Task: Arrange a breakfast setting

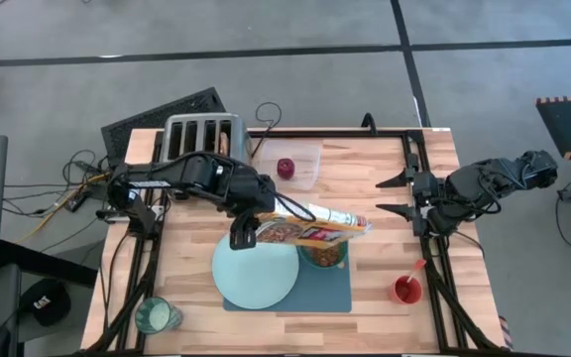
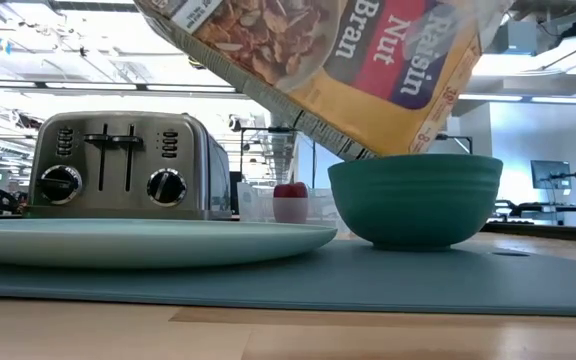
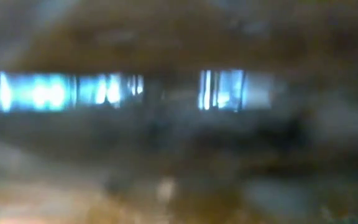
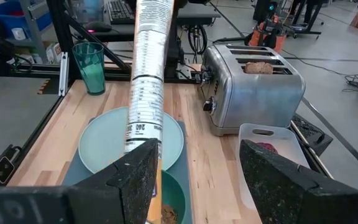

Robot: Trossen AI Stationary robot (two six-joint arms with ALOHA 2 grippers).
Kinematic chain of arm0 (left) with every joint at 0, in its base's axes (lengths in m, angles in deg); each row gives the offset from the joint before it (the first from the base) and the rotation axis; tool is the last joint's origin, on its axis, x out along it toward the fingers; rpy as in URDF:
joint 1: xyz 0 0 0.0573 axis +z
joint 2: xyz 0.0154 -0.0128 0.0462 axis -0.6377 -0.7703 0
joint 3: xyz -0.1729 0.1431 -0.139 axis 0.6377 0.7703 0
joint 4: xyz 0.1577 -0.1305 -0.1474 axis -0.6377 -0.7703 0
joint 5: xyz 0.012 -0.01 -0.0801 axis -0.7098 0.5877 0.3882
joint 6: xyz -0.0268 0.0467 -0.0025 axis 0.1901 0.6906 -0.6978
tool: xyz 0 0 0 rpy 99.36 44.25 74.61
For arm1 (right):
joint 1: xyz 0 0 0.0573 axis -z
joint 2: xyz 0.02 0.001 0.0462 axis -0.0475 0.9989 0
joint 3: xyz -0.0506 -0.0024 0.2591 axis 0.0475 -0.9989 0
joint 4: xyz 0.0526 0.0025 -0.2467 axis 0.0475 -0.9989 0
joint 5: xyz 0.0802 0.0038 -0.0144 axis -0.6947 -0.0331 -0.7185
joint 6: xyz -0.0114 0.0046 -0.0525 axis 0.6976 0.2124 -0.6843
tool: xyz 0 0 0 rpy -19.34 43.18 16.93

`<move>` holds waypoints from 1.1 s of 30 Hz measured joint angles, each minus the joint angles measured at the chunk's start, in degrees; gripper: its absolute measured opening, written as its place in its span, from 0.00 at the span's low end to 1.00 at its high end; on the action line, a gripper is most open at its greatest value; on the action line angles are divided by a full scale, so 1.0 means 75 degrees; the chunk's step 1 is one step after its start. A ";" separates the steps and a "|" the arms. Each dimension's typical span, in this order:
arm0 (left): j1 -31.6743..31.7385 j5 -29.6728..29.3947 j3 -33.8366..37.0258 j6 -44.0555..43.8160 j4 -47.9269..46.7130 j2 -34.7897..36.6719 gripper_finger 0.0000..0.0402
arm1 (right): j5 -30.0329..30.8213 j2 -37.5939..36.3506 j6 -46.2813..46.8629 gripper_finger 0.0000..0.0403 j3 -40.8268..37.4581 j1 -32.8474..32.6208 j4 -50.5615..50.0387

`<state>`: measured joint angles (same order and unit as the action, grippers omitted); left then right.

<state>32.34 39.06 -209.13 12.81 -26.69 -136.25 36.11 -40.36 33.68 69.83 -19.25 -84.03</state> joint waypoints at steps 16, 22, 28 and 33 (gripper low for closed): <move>0.0022 0.0241 -0.0003 0.0184 0.0004 0.0003 0.36 | -0.0003 0.0003 0.0003 0.63 0.0000 0.0000 0.0000; 0.0060 0.0114 -0.0006 0.0123 -0.0004 0.0003 0.36 | -0.0003 0.0003 0.0003 0.63 0.0000 -0.0002 0.0000; 0.0069 0.0180 -0.0006 0.0083 0.0003 0.0003 0.36 | -0.0003 0.0004 0.0006 0.63 0.0000 -0.0001 0.0001; 0.0063 -0.0219 -0.0006 0.0023 0.0000 0.0003 0.36 | -0.0003 0.0006 0.0020 0.63 0.0000 -0.0002 0.0000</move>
<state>32.81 37.41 -209.18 12.99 -26.69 -136.23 36.09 -40.31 33.84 69.83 -19.27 -84.03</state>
